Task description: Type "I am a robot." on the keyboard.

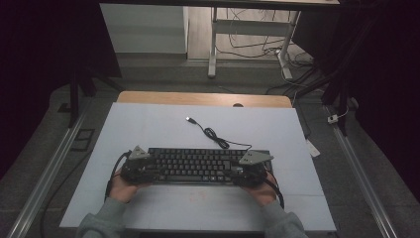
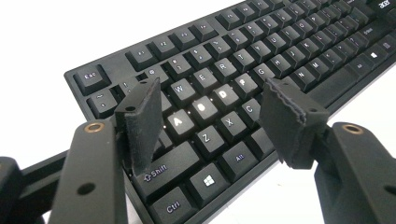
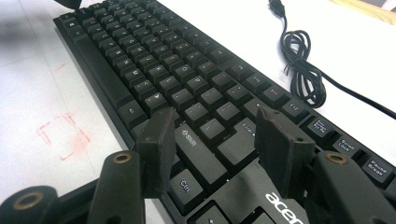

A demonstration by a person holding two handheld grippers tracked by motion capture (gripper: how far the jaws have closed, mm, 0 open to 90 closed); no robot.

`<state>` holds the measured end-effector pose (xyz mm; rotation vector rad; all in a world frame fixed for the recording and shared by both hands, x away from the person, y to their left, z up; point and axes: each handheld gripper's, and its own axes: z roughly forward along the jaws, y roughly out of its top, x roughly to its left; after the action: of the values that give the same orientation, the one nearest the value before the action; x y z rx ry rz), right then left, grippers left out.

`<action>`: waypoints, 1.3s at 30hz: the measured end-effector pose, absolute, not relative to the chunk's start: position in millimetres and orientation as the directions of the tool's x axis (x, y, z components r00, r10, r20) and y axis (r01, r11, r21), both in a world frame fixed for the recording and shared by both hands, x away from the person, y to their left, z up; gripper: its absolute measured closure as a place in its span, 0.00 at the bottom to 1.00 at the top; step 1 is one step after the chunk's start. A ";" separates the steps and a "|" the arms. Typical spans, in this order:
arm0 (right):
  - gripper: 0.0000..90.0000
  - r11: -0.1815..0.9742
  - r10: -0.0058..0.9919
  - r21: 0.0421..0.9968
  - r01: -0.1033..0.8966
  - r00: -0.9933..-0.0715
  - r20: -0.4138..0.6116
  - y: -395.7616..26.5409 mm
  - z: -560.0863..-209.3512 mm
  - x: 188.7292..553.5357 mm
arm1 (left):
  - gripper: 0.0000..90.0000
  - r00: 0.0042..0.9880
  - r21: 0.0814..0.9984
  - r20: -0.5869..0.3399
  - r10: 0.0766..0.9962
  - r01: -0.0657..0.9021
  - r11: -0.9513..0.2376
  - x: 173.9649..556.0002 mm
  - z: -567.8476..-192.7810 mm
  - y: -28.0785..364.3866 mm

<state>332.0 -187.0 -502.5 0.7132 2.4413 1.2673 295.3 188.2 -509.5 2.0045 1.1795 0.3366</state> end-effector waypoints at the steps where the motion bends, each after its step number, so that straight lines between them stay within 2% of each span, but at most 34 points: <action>1: 0.54 0.488 0.553 0.823 0.290 -0.832 -0.035 -186.9 -502.6 332.2 | 0.44 0.535 0.730 -0.148 0.832 0.626 -0.273 295.2 -509.4 188.2; 8: 0.54 0.499 0.550 0.815 0.295 -0.835 -0.034 -186.4 -503.9 333.4 | 0.49 0.545 0.735 -0.143 0.826 0.618 -0.280 294.5 -509.1 185.3; 11: 0.54 0.499 0.551 0.814 0.298 -0.834 -0.032 -186.2 -504.4 334.0 | 0.54 0.552 0.740 -0.143 0.822 0.611 -0.281 294.0 -508.4 184.2; 25: 0.54 0.497 0.553 0.814 0.300 -0.832 -0.030 -185.4 -504.8 334.7 | 0.97 0.613 0.774 -0.131 0.779 0.554 -0.306 291.0 -504.0 168.7; 39: 0.54 0.508 0.552 0.805 0.306 -0.833 -0.032 -184.0 -506.5 335.6 | 0.99 0.673 0.734 -0.110 0.731 0.551 -0.396 301.5 -518.9 131.9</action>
<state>335.6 -184.0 -506.5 0.7220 2.4689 1.2336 301.5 131.9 -518.9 2.1037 0.9851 0.2941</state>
